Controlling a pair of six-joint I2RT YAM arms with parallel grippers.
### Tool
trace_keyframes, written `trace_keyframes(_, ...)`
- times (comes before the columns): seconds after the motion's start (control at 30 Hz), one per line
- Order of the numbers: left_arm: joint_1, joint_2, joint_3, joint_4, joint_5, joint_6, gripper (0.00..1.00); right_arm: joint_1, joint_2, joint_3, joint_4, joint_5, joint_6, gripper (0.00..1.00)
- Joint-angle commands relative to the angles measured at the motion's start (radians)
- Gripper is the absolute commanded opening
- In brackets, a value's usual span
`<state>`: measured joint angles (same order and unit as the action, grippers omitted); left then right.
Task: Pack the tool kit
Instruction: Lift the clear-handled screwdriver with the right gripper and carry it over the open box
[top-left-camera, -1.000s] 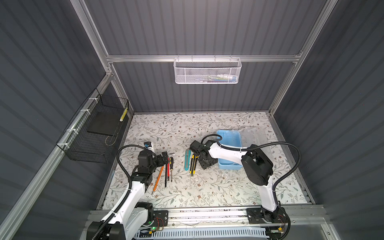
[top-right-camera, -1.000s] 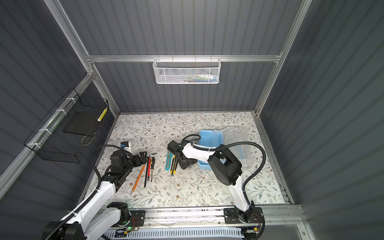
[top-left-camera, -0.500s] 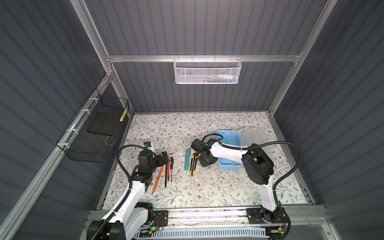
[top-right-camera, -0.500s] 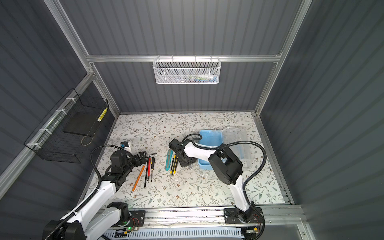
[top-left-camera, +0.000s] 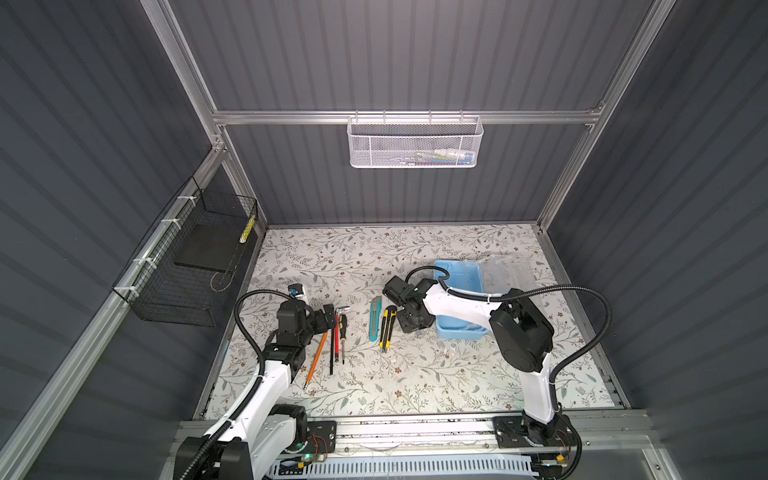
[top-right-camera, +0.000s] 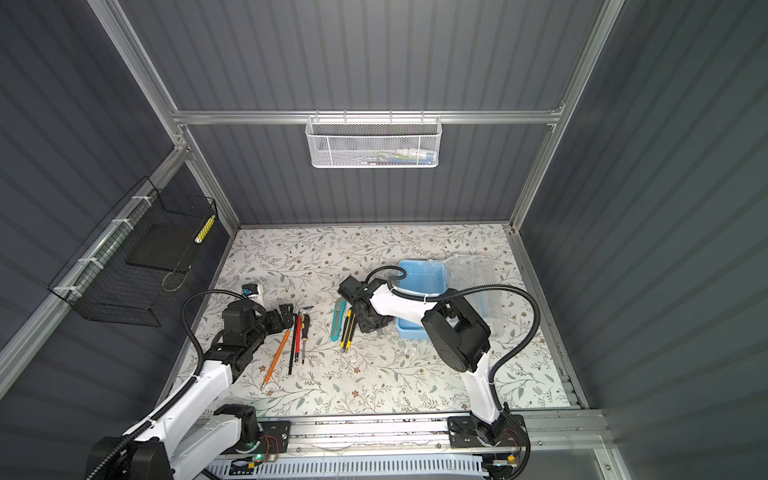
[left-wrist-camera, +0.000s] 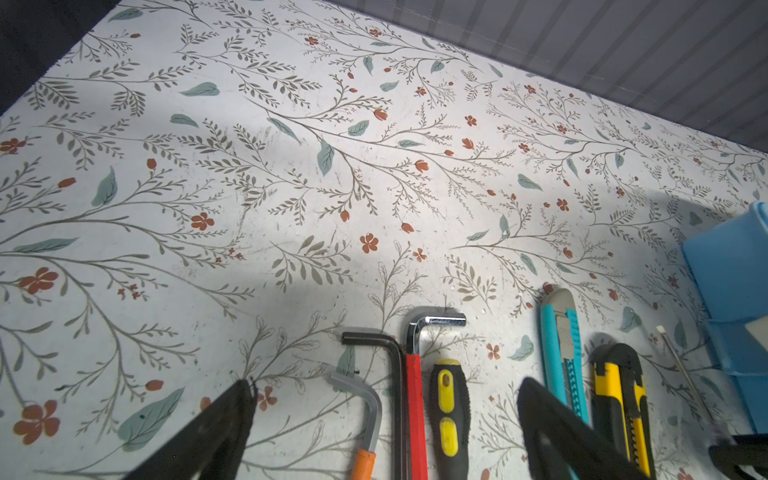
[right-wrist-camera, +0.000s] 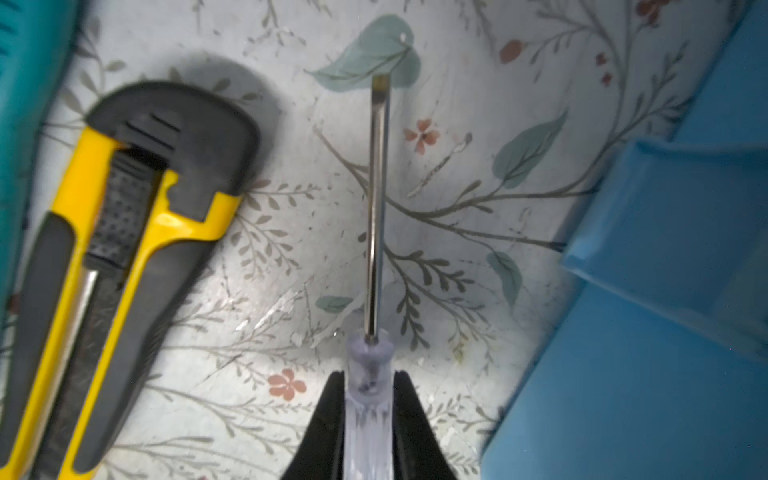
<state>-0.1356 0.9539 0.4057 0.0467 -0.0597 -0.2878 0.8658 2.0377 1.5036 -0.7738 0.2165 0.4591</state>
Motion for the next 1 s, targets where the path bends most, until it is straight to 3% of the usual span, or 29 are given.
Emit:
trace_keyframes(0.0,0.002,-0.021,-0.008,0.007,-0.016,0.004,0.99,-0.01,-0.061,0.07,-0.078,0.033,-0.029,0.03)
trace_keyframes(0.2,0.002,0.01,0.009,0.003,-0.015,0.004,0.99,-0.092,-0.244,0.092,-0.163,0.002,-0.065,0.0)
trace_keyframes(0.47,0.002,0.037,0.025,-0.021,-0.085,-0.03,0.99,-0.338,-0.555,-0.031,-0.31,-0.075,-0.123,0.0)
trace_keyframes(0.67,0.002,0.017,0.017,-0.027,-0.112,-0.047,0.99,-0.46,-0.643,-0.131,-0.321,0.024,-0.167,0.0)
trace_keyframes(0.83,0.003,-0.013,-0.001,-0.012,-0.088,-0.037,0.99,-0.579,-0.642,-0.158,-0.262,0.009,-0.198,0.0)
trace_keyframes(0.97,0.002,0.048,0.03,-0.015,-0.068,-0.027,0.99,-0.64,-0.627,-0.187,-0.188,-0.02,-0.234,0.0)
